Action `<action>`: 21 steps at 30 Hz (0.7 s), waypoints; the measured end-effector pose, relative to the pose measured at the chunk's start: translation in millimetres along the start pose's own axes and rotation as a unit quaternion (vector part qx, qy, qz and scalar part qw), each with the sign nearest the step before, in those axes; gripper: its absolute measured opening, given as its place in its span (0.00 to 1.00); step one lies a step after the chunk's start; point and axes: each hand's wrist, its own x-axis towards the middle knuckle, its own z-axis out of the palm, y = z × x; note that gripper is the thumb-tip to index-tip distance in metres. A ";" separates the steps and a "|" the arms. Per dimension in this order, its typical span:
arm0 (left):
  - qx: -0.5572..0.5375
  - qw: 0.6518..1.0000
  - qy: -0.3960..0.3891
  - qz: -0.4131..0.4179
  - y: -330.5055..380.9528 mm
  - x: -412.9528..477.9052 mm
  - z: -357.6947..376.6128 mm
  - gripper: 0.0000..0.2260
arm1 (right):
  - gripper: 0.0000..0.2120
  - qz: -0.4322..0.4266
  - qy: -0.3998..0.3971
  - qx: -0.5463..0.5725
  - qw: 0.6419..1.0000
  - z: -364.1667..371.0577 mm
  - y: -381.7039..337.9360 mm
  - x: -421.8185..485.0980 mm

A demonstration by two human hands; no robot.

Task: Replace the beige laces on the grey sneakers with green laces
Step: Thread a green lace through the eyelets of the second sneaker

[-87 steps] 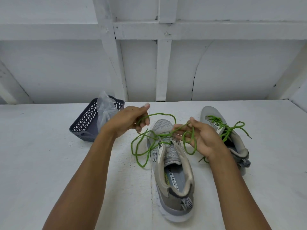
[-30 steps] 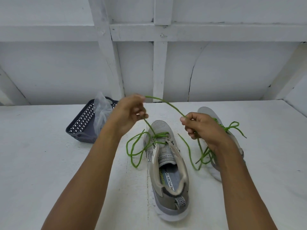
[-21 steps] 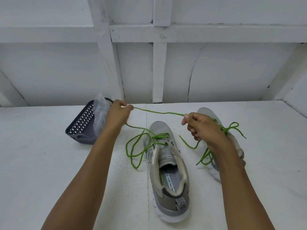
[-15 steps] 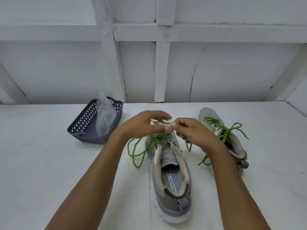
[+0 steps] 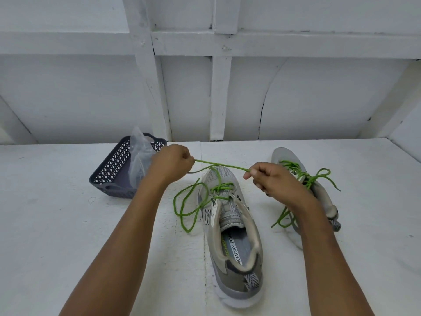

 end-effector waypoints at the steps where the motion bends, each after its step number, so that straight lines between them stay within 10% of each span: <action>1: 0.019 0.999 -0.010 0.030 2.0 -3.2 -0.6 0.09 | 0.12 -0.007 -0.007 -0.014 1.000 1.0 -2.0 0.0; 6: -0.154 0.952 -0.188 0.187 38.5 -27.8 -5.7 0.12 | 0.11 -0.033 -0.032 -0.063 0.997 16.7 -17.8 3.4; 13: -0.193 0.964 -0.120 0.139 21.3 -18.3 -14.4 0.06 | 0.13 -0.015 0.000 0.019 1.000 8.2 -8.5 2.6; 21: -0.166 0.940 -0.216 0.208 39.7 -24.4 1.5 0.08 | 0.18 -0.014 -0.021 -0.030 0.999 23.8 -16.2 3.5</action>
